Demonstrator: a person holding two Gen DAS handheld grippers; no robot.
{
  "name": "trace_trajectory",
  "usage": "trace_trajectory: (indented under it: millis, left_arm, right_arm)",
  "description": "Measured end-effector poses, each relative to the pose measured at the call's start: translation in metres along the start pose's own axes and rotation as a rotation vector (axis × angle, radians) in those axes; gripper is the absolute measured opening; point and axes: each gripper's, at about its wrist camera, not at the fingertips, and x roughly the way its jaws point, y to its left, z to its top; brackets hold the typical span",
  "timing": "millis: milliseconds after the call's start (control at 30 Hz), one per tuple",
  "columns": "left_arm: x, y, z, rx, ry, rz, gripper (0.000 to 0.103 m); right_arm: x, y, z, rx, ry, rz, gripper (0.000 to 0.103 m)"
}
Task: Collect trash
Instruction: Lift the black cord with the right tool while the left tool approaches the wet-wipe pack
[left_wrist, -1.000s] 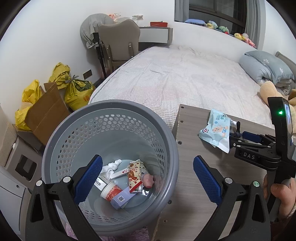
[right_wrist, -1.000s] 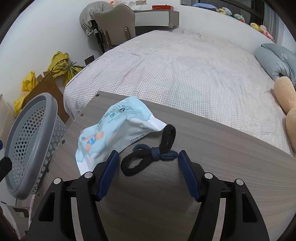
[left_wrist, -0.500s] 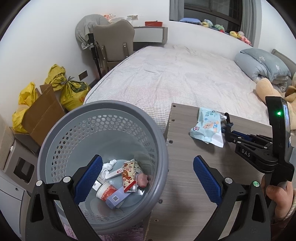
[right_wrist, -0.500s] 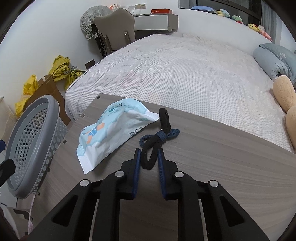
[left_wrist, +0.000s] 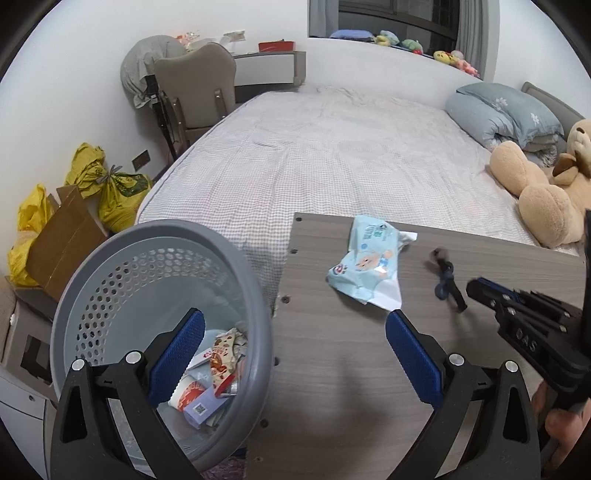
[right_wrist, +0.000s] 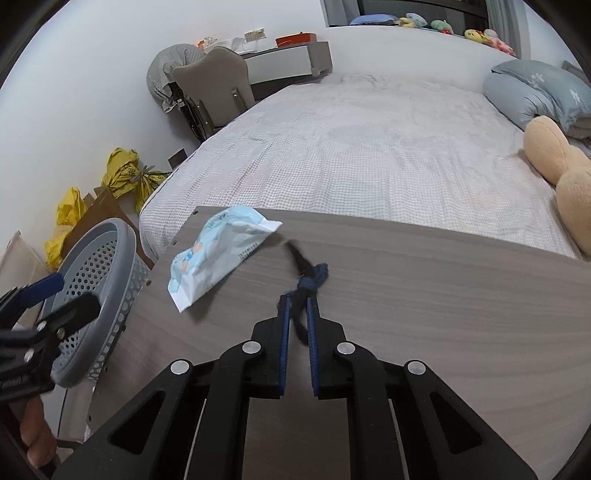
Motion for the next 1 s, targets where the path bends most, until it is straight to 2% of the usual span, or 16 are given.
trace_trajectory:
  millis: [267,533,600,667,1000]
  left_arm:
    - [0.005,-0.019,0.004,0.018,0.003,-0.024,0.097]
    - [0.000,-0.019,0.001,0.024,-0.006,-0.001,0.097]
    - [-0.001,-0.016,0.002,0.020,-0.007,0.000,0.097]
    - [-0.001,-0.013,0.001,0.015,-0.007,0.002,0.097]
    - [0.004,0.000,-0.002,-0.011,0.002,0.002,0.097]
  right_arm:
    - [-0.010,-0.019,-0.022,0.032,0.032,-0.003,0.010]
    - [-0.004,-0.006,-0.006,0.021,0.006,0.024,0.010]
    - [0.003,-0.002,0.000,0.010,0.012,0.018,0.014]
    - [0.012,0.000,0.004,0.007,0.025,0.012,0.026]
    - [0.039,0.010,0.015,-0.011,0.056,-0.057,0.027]
